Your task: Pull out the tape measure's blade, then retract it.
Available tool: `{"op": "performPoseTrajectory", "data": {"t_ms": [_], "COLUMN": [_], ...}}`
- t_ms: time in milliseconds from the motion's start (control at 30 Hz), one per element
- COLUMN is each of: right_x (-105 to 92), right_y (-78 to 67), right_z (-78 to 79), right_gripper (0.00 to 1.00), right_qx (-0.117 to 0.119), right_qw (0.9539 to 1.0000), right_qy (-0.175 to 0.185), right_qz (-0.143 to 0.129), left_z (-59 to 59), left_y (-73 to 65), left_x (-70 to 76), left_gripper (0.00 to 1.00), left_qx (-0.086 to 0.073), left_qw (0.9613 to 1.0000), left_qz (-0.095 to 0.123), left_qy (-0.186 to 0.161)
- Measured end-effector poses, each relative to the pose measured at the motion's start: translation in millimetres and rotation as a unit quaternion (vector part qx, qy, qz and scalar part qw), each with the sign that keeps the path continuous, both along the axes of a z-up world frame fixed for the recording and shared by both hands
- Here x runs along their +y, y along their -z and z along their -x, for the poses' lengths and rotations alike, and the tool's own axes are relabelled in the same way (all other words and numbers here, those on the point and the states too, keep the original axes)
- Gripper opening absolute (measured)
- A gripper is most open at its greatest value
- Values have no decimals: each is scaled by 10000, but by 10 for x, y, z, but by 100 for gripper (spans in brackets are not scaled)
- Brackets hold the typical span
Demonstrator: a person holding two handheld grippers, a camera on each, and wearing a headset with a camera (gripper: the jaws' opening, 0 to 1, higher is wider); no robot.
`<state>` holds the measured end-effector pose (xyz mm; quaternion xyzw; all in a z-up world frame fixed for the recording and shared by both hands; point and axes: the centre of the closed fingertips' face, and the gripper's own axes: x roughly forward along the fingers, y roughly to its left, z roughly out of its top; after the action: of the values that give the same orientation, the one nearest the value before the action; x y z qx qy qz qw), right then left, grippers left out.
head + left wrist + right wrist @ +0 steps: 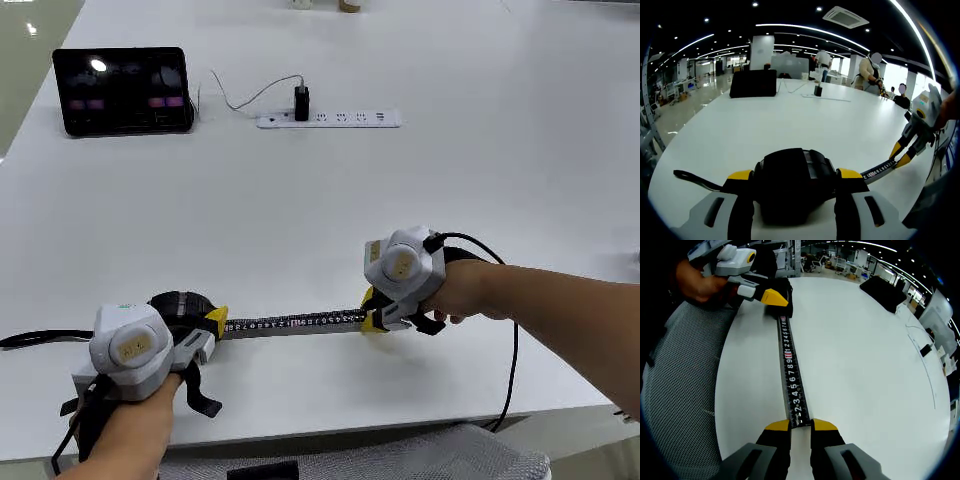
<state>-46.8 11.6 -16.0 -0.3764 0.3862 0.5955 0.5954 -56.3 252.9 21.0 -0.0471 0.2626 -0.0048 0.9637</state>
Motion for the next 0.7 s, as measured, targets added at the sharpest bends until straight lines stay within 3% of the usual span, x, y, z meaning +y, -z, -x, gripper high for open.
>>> {"op": "performPoseTrajectory", "data": {"t_ms": [700], "right_x": [72], "right_y": [17], "right_z": [-9], "right_gripper": [10], "right_qx": [-1], "right_qw": [9999], "right_qy": [87], "right_qz": [-66], "left_z": [15], "left_y": [-15], "left_x": [-18], "left_gripper": [60], "left_qx": [31], "left_qw": [10000], "left_qz": [16], "left_qy": [18]}}
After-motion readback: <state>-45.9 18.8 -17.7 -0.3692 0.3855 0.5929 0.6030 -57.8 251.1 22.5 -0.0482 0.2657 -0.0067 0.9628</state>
